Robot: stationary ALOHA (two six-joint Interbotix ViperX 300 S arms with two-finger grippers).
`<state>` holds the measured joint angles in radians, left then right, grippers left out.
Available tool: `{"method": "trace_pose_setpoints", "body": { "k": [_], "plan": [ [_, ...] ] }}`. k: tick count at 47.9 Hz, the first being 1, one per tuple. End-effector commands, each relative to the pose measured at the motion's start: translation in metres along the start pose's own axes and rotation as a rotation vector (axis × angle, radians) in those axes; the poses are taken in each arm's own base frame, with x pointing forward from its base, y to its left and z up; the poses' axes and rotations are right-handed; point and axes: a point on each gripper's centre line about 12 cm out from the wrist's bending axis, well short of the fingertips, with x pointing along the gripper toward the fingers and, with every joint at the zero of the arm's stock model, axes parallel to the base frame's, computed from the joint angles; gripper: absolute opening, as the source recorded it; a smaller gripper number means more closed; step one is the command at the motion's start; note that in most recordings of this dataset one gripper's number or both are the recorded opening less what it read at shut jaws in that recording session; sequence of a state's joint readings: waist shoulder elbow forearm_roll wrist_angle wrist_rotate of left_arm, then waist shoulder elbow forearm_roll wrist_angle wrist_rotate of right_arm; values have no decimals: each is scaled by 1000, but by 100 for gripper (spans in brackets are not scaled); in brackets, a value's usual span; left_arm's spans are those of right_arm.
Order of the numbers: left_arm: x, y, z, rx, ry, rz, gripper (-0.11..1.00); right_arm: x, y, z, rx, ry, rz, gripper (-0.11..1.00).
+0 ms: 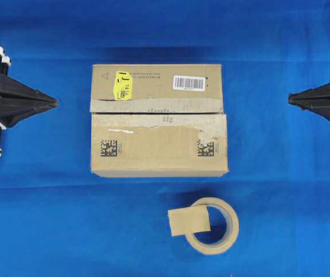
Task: Apply tape along the seams of the closed cardboard box to seal it securely.
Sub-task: 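Move the left gripper down to the tape strip on the tan roll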
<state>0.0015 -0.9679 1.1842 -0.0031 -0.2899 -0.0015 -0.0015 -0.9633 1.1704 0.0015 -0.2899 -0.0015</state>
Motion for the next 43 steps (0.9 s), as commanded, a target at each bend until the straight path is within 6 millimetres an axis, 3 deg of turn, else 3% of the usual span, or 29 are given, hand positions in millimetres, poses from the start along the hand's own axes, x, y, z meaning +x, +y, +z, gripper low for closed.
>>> {"method": "trace_pose_setpoints", "body": {
  "k": [1, 12, 21, 32, 38, 43],
  "plan": [
    [4, -1, 6, -3, -3, -4, 0, 3, 0, 10, 7, -28, -2, 0],
    [8, -10, 7, 92, -17, -44, 0, 5, 0, 8, 12, 11, -1, 0],
    [22, -33, 11, 257, -112, -131, 0, 6, 0, 5, 12, 18, -1, 0],
    [40, -65, -7, 582, -108, -243, 2, 8, 0, 7, 12, 9, -3, 0],
    [51, -81, -23, 755, -80, -311, 23, 8, 0, 7, 12, 6, -3, 0],
    [65, -97, -41, 908, -49, -373, 54, 8, 0, 8, 11, 5, -1, 0]
  ]
}}
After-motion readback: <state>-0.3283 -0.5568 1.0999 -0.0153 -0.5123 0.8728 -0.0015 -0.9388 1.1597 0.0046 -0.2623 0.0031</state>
